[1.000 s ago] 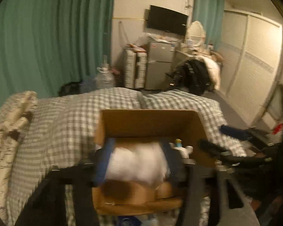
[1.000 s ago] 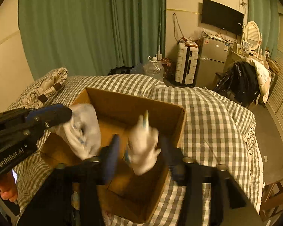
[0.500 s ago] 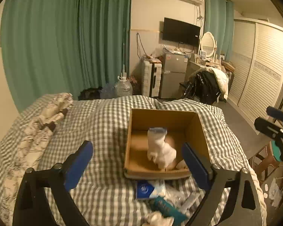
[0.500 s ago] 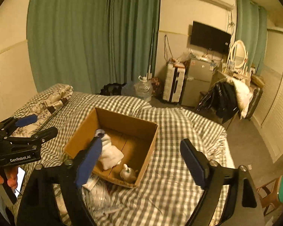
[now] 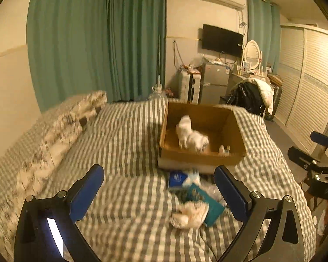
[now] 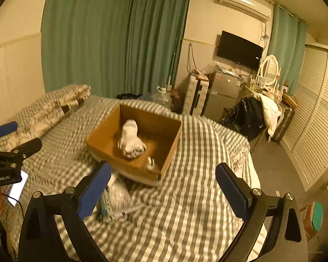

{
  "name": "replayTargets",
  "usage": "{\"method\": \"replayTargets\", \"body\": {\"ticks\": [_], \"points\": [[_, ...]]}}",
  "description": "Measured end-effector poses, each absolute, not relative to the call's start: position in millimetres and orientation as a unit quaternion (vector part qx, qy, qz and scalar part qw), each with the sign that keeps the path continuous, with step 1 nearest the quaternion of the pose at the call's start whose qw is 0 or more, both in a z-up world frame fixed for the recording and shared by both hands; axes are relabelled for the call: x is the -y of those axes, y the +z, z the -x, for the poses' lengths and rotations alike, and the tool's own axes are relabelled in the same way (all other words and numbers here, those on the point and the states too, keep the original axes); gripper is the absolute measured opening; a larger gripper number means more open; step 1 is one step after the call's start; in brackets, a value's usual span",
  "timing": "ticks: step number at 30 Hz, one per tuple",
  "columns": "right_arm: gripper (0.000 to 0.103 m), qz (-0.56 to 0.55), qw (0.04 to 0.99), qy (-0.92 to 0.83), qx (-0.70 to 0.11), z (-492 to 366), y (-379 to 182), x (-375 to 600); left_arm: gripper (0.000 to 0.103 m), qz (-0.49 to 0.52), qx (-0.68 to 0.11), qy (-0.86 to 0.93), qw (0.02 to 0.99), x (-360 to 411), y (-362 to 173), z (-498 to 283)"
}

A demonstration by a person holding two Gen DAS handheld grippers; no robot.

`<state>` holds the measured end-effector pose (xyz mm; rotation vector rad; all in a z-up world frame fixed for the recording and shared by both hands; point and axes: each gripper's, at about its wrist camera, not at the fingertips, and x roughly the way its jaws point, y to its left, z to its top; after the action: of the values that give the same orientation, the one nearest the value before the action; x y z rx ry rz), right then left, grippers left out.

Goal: Organize objects
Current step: 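Open both grippers to drop the socks and bunny into the box, then grasp the lace cloth with the left gripper while the right gripper grasps the teal card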

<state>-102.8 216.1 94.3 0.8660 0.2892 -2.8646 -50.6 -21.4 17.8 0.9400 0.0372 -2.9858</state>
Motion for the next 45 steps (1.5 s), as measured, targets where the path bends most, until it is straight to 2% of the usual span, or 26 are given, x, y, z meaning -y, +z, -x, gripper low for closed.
{"method": "replayTargets", "body": {"ticks": [3, 9, 14, 17, 20, 23, 25, 26, 28, 29, 31, 36, 45], "points": [[0.097, -0.299, 0.059, -0.948, -0.091, 104, 61, -215, 0.103, -0.316, -0.023, -0.948, 0.016, 17, -16, 50], [0.097, -0.364, 0.069, -0.927, -0.052, 117, 0, -223, 0.103, -0.374, 0.012, -0.927, 0.003, -6, -73, 58], [0.097, -0.377, 0.069, -0.923, -0.047, 122, -14, -226, 0.103, -0.395, 0.029, -0.918, -0.008, -19, -90, 67], [0.097, -0.379, 0.069, -0.922, -0.04, 123, -17, -229, 0.099, -0.403, 0.032, -0.914, -0.014, -22, -95, 72], [0.097, -0.383, 0.069, -0.92, -0.038, 125, -22, -227, 0.089, -0.42, 0.037, -0.907, -0.012, -24, -101, 79], [0.097, -0.386, 0.069, -0.919, -0.041, 127, -23, -222, 0.073, -0.43, 0.038, -0.902, -0.022, -27, -106, 85], [0.097, -0.386, 0.067, -0.919, -0.045, 126, -23, -220, 0.056, -0.434, 0.04, -0.899, -0.036, -31, -109, 88], [0.097, -0.385, 0.066, -0.919, -0.047, 126, -23, -219, 0.051, -0.435, 0.04, -0.898, -0.042, -32, -110, 88], [0.097, -0.385, 0.062, -0.92, -0.051, 126, -23, -218, 0.032, -0.437, 0.043, -0.897, -0.053, -35, -112, 88], [0.097, -0.384, 0.06, -0.92, -0.054, 125, -23, -218, 0.03, -0.435, 0.044, -0.898, -0.056, -35, -112, 86], [0.097, -0.382, 0.058, -0.92, -0.057, 124, -22, -217, 0.015, -0.429, 0.042, -0.9, -0.061, -35, -109, 83], [0.097, -0.377, 0.051, -0.923, -0.065, 120, -16, -215, 0.012, -0.407, 0.021, -0.911, -0.059, -23, -93, 72], [0.097, -0.368, 0.066, -0.924, -0.081, 112, -5, -192, 0.011, -0.351, -0.011, -0.935, -0.047, 18, -43, 52]]}}
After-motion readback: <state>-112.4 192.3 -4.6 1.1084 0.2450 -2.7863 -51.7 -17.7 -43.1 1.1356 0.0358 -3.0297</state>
